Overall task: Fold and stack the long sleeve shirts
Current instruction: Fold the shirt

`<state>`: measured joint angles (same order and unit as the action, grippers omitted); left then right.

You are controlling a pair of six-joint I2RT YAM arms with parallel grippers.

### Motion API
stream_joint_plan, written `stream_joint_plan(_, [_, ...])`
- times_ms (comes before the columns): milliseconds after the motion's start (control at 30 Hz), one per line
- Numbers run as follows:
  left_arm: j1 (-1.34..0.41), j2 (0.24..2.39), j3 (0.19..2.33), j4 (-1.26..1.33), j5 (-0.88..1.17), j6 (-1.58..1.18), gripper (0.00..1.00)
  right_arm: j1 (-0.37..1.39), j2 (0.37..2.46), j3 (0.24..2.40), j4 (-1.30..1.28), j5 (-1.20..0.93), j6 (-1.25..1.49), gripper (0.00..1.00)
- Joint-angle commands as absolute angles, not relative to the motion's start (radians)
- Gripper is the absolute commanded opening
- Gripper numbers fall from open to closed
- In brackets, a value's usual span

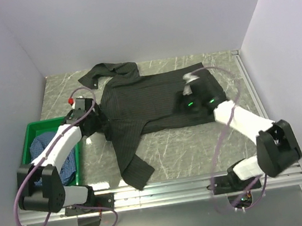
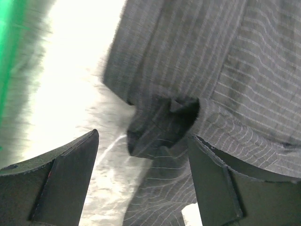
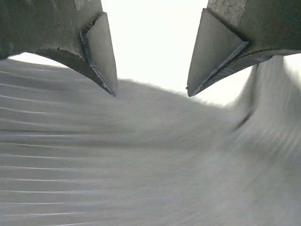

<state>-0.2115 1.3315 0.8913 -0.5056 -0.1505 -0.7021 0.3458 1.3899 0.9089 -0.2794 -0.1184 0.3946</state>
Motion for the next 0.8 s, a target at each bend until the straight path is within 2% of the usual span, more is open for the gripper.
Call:
stream_joint_plan(0, [-0.166, 1.259, 0.887, -0.512, -0.158, -0.655, 0.82, 0.63, 1.309, 0.891, -0.318, -0.075, 0.256, 0.68])
stream_joint_plan(167, [-0.117, 1.184, 0.858, -0.485, -0.21, -0.663, 0.84, 0.967, 1.298, 0.902, -0.319, -0.051, 0.189, 0.68])
stream_joint_plan(267, [-0.091, 1.149, 0.827, -0.468, -0.215, -0.67, 0.87, 1.132, 1.363, 0.96, -0.357, -0.012, 0.161, 0.68])
stream_joint_plan(300, [-0.089, 1.134, 0.83, -0.477, -0.245, -0.673, 0.9, 1.202, 1.388, 0.974, -0.367, -0.003, 0.152, 0.68])
stream_joint_plan(433, [-0.084, 1.089, 0.824, -0.482, -0.316, -0.69, 0.99, 1.314, 1.558, 1.057, -0.402, 0.04, 0.115, 0.67])
stream_joint_plan(767, [-0.083, 1.042, 0.81, -0.48, -0.347, -0.703, 0.99, 1.431, 1.787, 1.189, -0.394, 0.12, 0.054, 0.64])
